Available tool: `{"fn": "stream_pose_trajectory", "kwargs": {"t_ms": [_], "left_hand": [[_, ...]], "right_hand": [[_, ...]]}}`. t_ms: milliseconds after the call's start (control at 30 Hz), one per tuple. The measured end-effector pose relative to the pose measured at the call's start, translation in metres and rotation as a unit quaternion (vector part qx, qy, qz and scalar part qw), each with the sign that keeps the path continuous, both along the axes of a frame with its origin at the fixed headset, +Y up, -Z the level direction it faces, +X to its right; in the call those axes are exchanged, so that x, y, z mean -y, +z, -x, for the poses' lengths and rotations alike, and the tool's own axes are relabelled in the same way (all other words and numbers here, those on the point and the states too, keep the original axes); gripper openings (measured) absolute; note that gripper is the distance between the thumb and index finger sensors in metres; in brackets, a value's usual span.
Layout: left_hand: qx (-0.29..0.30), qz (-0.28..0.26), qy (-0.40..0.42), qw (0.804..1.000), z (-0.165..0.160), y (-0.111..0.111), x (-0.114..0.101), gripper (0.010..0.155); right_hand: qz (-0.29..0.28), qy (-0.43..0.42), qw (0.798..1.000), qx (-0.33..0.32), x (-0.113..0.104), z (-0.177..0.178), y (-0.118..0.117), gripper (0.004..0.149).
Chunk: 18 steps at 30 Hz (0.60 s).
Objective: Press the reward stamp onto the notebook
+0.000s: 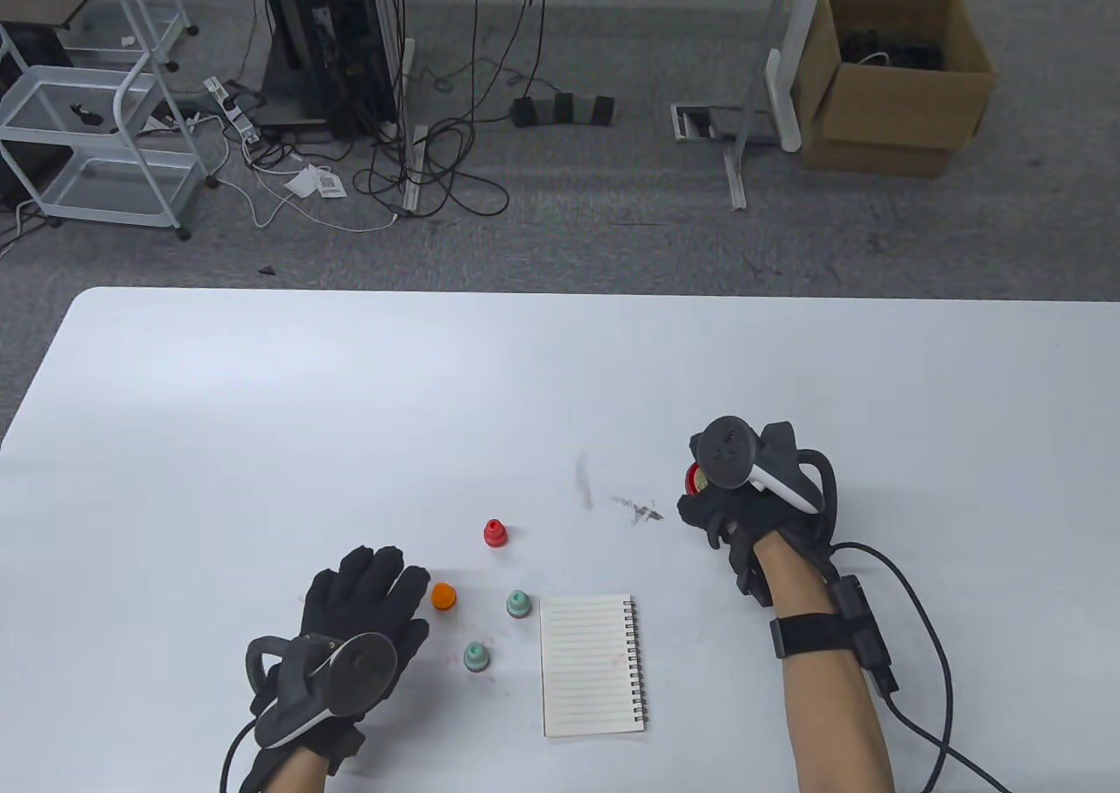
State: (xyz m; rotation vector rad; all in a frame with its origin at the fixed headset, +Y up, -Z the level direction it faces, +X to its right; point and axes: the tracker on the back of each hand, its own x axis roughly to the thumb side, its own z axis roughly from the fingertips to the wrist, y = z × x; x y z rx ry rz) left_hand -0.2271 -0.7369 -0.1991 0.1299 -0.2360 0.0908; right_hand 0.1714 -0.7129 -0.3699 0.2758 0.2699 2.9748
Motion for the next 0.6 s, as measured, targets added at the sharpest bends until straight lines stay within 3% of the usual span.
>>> {"fn": "stream_pose_trajectory", "kwargs": {"t_ms": [333, 500, 600], "left_hand": [[-0.002, 0.008, 0.010, 1.000, 0.005, 0.000, 0.003, 0.061], [-0.002, 0.010, 0.010, 1.000, 0.004, 0.000, 0.003, 0.061], [-0.002, 0.014, 0.006, 1.000, 0.003, 0.000, 0.003, 0.061]], "right_hand": [[-0.048, -0.033, 0.997, -0.060, -0.012, 0.017, 0.069, 0.074], [-0.061, -0.036, 0.994, -0.083, -0.005, 0.026, 0.095, 0.074], [-0.067, -0.043, 0.992, -0.093, 0.010, 0.031, 0.110, 0.074]]}}
